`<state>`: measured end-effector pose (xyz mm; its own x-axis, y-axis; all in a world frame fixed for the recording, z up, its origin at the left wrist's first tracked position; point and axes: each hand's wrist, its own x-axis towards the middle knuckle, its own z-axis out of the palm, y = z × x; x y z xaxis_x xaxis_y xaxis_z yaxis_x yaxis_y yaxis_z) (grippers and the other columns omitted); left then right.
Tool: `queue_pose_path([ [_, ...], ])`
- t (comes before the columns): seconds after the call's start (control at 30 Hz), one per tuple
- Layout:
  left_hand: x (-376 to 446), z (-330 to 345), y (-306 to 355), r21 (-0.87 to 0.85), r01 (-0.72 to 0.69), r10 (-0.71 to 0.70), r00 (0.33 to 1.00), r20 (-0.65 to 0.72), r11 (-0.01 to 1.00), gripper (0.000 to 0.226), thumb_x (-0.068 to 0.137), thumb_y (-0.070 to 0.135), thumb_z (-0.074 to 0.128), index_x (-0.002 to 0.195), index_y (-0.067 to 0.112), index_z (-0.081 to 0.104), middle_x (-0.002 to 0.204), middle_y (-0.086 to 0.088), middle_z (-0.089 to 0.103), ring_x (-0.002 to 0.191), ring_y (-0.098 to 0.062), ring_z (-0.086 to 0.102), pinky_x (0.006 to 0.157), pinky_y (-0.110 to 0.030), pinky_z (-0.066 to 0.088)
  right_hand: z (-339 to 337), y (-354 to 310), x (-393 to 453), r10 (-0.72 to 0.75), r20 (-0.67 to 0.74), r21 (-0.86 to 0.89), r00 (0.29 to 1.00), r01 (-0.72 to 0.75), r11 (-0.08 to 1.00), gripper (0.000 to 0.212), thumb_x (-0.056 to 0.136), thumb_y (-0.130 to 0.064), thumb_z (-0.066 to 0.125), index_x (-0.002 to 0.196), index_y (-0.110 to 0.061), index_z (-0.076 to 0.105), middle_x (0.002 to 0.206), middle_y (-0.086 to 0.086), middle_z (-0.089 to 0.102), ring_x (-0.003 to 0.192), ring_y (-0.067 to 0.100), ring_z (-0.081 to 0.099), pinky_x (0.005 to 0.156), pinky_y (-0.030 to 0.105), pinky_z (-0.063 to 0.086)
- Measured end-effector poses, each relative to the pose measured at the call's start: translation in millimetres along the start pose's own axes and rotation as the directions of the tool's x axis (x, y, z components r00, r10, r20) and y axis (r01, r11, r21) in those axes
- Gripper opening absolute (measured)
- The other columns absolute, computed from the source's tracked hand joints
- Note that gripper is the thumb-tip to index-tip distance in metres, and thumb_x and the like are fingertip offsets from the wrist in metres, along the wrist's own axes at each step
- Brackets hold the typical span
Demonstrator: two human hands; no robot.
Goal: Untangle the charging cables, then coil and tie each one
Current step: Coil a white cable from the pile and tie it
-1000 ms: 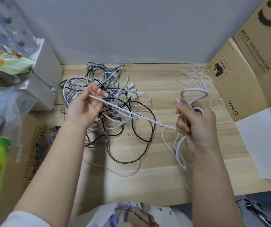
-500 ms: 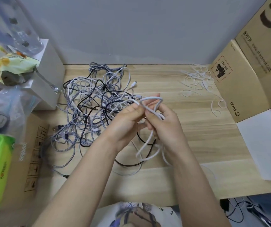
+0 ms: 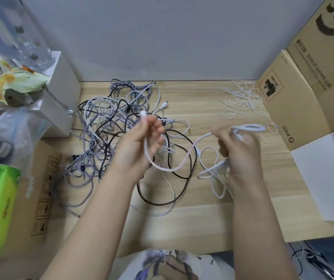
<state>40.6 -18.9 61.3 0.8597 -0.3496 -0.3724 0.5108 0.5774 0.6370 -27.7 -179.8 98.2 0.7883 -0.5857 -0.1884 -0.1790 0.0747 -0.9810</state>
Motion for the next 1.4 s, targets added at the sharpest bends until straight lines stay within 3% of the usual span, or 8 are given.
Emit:
queue_pose_path([
  [0.2, -20.0, 42.9, -45.0, 0.216, -0.034, -0.006, 0.983, 0.185, 0.976, 0.029, 0.079, 0.035, 0.045, 0.094, 0.022, 0.066, 0.078, 0.015, 0.068, 0.071, 0.001, 0.060, 0.068, -0.019, 0.041, 15.8, 21.4, -17.3, 0.015, 0.240, 0.065, 0.971, -0.031, 0.997, 0.025, 0.084, -0.010, 0.067, 0.068, 0.008, 0.063, 0.066, 0.004, 0.058, 0.066, 0.010, 0.053, 0.062, 0.023, 0.041],
  [0.5, -23.3, 34.5, -77.7, 0.333, -0.048, -0.049, 0.960, 0.277, 0.942, 0.038, 0.096, 0.015, 0.041, 0.132, 0.027, 0.040, 0.103, 0.019, 0.067, 0.096, 0.008, 0.061, 0.084, -0.009, 0.044, -1.6, 55.0, -13.6, 0.032, 0.098, -0.103, 0.995, -0.021, 0.994, 0.029, 0.083, -0.004, 0.068, 0.060, -0.016, 0.053, 0.052, -0.012, 0.052, 0.053, 0.001, 0.048, 0.055, 0.016, 0.041],
  [0.57, -21.2, 15.9, -89.5, 0.627, -0.199, -0.017, 0.947, 0.321, 0.753, 0.047, 0.090, 0.037, 0.049, 0.134, 0.038, 0.034, 0.133, 0.023, 0.047, 0.123, 0.013, 0.040, 0.102, -0.010, 0.030, -10.1, 66.1, -3.0, 0.027, -0.035, -0.055, 0.999, -0.028, 0.998, 0.021, 0.084, -0.005, 0.067, 0.067, -0.013, 0.057, 0.058, -0.006, 0.053, 0.055, 0.004, 0.050, 0.056, 0.019, 0.042],
  [0.63, -21.6, -16.7, -101.7, 0.895, -0.368, -0.008, 0.924, 0.382, 0.252, 0.058, 0.083, 0.054, 0.043, 0.138, 0.048, 0.026, 0.147, 0.016, 0.033, 0.137, 0.003, 0.023, 0.112, -0.024, 0.015, -21.7, 81.9, 14.5, 0.118, -0.210, 0.074, 0.971, -0.104, 0.992, 0.022, 0.087, 0.001, 0.060, 0.073, -0.015, 0.054, 0.065, -0.001, 0.053, 0.056, 0.006, 0.051, 0.055, 0.019, 0.043],
  [0.7, -28.5, -56.2, -110.4, 0.867, -0.436, -0.043, 0.897, 0.439, -0.243, 0.062, 0.082, 0.057, 0.039, 0.141, 0.051, 0.023, 0.151, 0.005, 0.031, 0.141, -0.013, 0.017, 0.112, -0.042, 0.008, -33.7, 99.0, 30.2, 0.246, -0.328, 0.184, 0.912, -0.194, 0.964, 0.029, 0.087, 0.007, 0.054, 0.072, -0.017, 0.046, 0.068, 0.004, 0.050, 0.059, 0.015, 0.051, 0.059, 0.027, 0.044],
  [0.77, -35.5, -94.2, -114.1, 0.750, -0.508, -0.184, 0.859, 0.478, -0.424, 0.059, 0.085, 0.054, 0.043, 0.142, 0.045, 0.029, 0.151, -0.001, 0.033, 0.141, -0.021, 0.020, 0.110, -0.048, 0.011, -37.3, 116.8, 43.0, 0.336, -0.353, 0.199, 0.873, -0.281, 0.939, 0.031, 0.085, 0.010, 0.052, 0.072, -0.017, 0.042, 0.068, 0.007, 0.048, 0.060, 0.020, 0.048, 0.060, 0.030, 0.042],
  [0.97, -19.0, -169.3, -104.1, 0.536, -0.603, -0.326, 0.786, 0.525, -0.591, 0.046, 0.099, 0.053, 0.025, 0.144, 0.047, 0.026, 0.157, -0.001, 0.021, 0.144, -0.023, 0.019, 0.110, -0.044, 0.021, -24.0, 142.8, 52.4, 0.426, -0.375, 0.092, 0.823, -0.424, 0.901, 0.030, 0.087, 0.006, 0.054, 0.074, -0.019, 0.042, 0.068, 0.004, 0.050, 0.050, 0.015, 0.048, 0.037, 0.014, 0.038],
  [1.4, 117.3, -89.0, -102.1, 0.826, -0.072, 0.082, 0.986, 0.142, -0.558, 0.047, 0.100, 0.047, 0.020, 0.143, 0.038, 0.035, 0.144, -0.004, 0.045, 0.129, -0.030, 0.042, 0.103, -0.040, 0.013, -13.3, 152.8, 64.7, 0.495, -0.307, 0.021, 0.813, -0.514, 0.857, 0.014, 0.088, 0.003, 0.056, 0.093, -0.010, 0.051, 0.067, 0.005, 0.051, 0.052, 0.019, 0.049, 0.038, 0.019, 0.042],
])
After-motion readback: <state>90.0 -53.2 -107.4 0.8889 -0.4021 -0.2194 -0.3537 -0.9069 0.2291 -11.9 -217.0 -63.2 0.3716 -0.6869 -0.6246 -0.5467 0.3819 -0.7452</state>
